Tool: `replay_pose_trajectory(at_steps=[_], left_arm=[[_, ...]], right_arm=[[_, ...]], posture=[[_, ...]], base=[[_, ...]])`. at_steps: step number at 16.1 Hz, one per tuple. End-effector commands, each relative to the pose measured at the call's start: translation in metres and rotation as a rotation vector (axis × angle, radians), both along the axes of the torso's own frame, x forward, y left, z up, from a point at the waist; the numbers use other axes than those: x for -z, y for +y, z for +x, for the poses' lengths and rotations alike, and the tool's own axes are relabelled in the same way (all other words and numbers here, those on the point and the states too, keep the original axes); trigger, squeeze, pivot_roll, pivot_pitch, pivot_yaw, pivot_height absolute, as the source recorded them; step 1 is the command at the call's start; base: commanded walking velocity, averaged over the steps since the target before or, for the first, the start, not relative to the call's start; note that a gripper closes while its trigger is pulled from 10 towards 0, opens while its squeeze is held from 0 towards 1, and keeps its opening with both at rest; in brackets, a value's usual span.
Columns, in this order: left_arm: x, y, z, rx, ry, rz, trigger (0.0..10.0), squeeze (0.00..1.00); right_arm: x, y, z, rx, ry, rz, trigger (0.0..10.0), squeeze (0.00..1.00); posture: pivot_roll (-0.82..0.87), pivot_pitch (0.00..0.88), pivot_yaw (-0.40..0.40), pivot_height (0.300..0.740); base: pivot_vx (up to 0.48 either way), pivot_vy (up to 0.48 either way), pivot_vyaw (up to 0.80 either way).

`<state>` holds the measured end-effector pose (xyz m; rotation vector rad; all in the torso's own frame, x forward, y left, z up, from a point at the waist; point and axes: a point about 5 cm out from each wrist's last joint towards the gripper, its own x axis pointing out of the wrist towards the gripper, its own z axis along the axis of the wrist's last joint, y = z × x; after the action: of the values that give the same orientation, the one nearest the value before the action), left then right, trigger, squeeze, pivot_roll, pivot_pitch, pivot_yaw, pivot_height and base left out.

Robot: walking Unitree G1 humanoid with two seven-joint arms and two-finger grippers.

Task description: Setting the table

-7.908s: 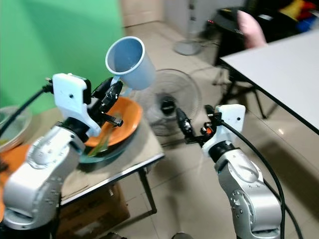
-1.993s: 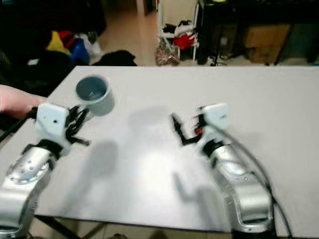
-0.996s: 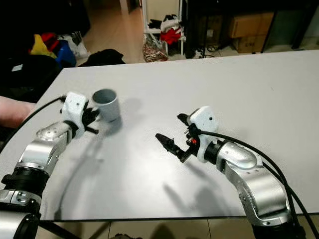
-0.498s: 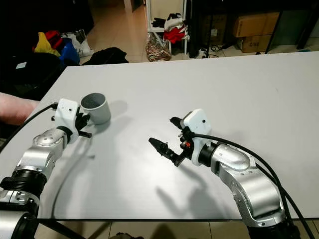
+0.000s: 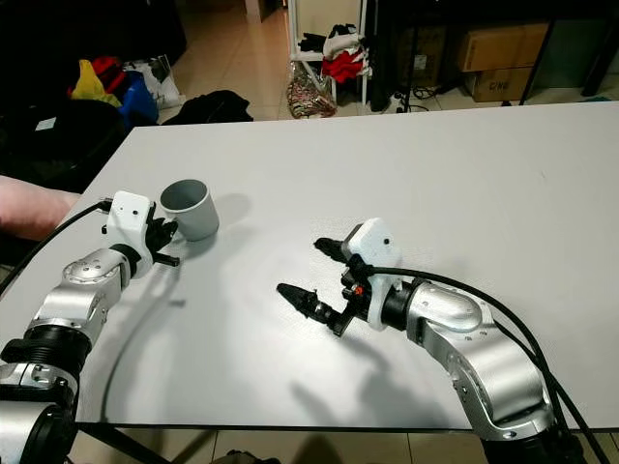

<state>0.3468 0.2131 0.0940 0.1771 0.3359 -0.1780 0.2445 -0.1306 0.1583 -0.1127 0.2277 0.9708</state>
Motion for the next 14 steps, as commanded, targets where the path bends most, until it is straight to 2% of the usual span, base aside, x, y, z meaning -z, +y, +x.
replay_pose_trajectory(at_steps=[1,2,5,8,9,11,13,14], left_arm=[[0.005,0.002,-0.002,0.012,0.036,0.016,10.0,0.96],[0.005,0.002,-0.001,0.012,0.034,0.016,10.0,1.00],[-0.002,0.006,-0.002,0.022,-0.005,0.010,10.0,1.00],[-0.014,0.013,-0.009,0.022,-0.058,0.027,10.0,0.98],[-0.021,0.015,-0.017,0.020,-0.097,-0.002,10.0,0.00],[-0.032,0.011,-0.031,0.039,-0.147,-0.060,10.0,0.00],[-0.044,0.000,-0.056,0.067,-0.206,-0.094,10.0,0.00],[-0.052,-0.003,-0.062,0.053,-0.253,-0.102,10.0,0.00]], right_arm=[[-0.003,0.003,-0.003,-0.031,-0.006,0.002,10.0,0.00],[-0.003,0.003,-0.003,-0.034,-0.006,0.001,10.0,0.00],[-0.003,0.001,-0.003,-0.041,-0.003,-0.003,10.0,0.00],[-0.006,-0.005,-0.004,-0.035,-0.001,-0.003,10.0,0.00],[-0.006,-0.007,-0.007,-0.036,0.008,0.003,10.0,0.00],[-0.004,-0.009,-0.013,-0.047,0.032,0.012,10.0,0.00],[-0.001,-0.008,-0.017,-0.046,0.053,0.032,10.0,0.00],[-0.002,-0.007,-0.017,-0.021,0.035,0.049,10.0,0.00]], posture=[[-0.15,0.000,0.144,0.740],[-0.15,0.000,0.144,0.740],[-0.15,0.000,0.142,0.740],[-0.14,0.000,0.139,0.740],[-0.14,0.000,0.142,0.740],[-0.13,0.000,0.140,0.740],[-0.11,0.000,0.130,0.740],[-0.11,0.000,0.126,0.740]], base=[[0.000,0.000,0.00],[0.000,0.000,0.00],[0.000,0.000,0.00],[0.000,0.000,0.00],[0.000,0.000,0.00],[0.000,0.000,0.00],[0.000,0.000,0.00],[0.000,0.000,0.00]])
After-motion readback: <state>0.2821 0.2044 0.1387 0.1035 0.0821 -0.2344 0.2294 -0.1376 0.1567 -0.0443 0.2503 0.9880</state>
